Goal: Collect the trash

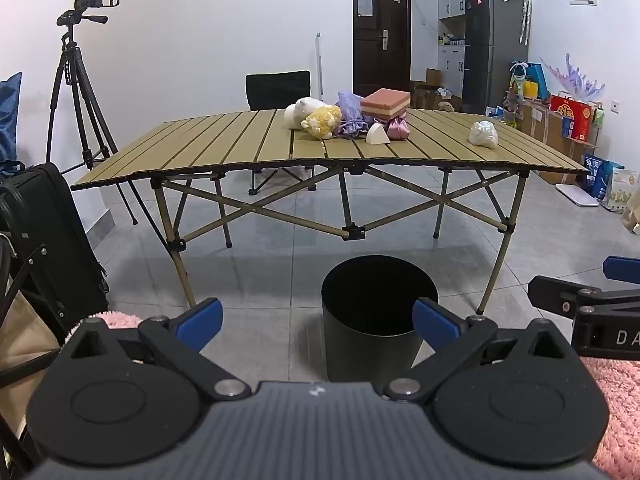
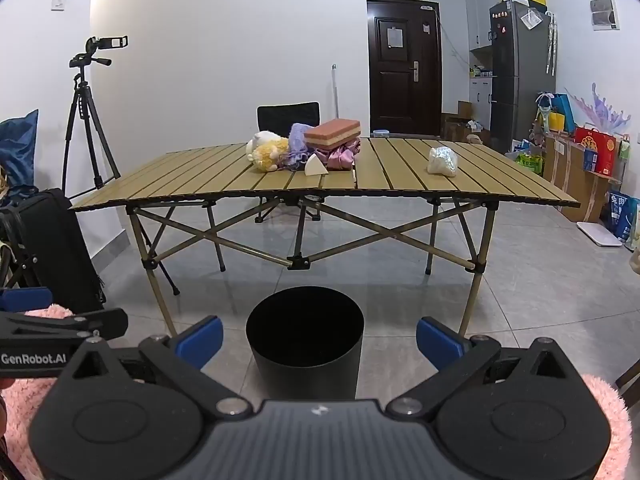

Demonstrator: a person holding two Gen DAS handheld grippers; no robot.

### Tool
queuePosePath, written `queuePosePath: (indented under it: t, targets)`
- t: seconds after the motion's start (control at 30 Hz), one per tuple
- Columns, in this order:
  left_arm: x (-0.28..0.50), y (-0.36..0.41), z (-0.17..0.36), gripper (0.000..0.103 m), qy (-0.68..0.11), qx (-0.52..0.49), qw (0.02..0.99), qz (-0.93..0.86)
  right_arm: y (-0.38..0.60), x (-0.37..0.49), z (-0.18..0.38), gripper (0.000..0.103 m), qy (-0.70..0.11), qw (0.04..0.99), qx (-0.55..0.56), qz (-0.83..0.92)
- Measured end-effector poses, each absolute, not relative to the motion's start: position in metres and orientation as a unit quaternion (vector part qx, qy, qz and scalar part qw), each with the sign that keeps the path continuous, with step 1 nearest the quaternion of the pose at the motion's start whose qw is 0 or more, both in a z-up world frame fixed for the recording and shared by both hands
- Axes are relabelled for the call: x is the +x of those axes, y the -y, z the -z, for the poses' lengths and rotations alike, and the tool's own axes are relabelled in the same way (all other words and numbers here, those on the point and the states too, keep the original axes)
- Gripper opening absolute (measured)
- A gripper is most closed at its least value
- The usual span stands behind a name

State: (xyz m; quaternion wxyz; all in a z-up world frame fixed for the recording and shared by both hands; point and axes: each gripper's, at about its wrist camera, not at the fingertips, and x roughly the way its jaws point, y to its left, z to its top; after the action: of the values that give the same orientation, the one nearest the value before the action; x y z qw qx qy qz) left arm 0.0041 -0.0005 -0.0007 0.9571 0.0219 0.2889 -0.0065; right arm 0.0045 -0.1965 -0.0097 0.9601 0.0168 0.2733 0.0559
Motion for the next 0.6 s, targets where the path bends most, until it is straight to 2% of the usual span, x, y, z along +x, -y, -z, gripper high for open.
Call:
queuePosePath:
  t: [0.6]
  targets:
    - [0.0029,0.0014,0.0004,0.103,-0.29,0.023,0.957,0.009,0.196,0.0035,0.0112,0.103,-0.272,0.96,0.017,-0.056]
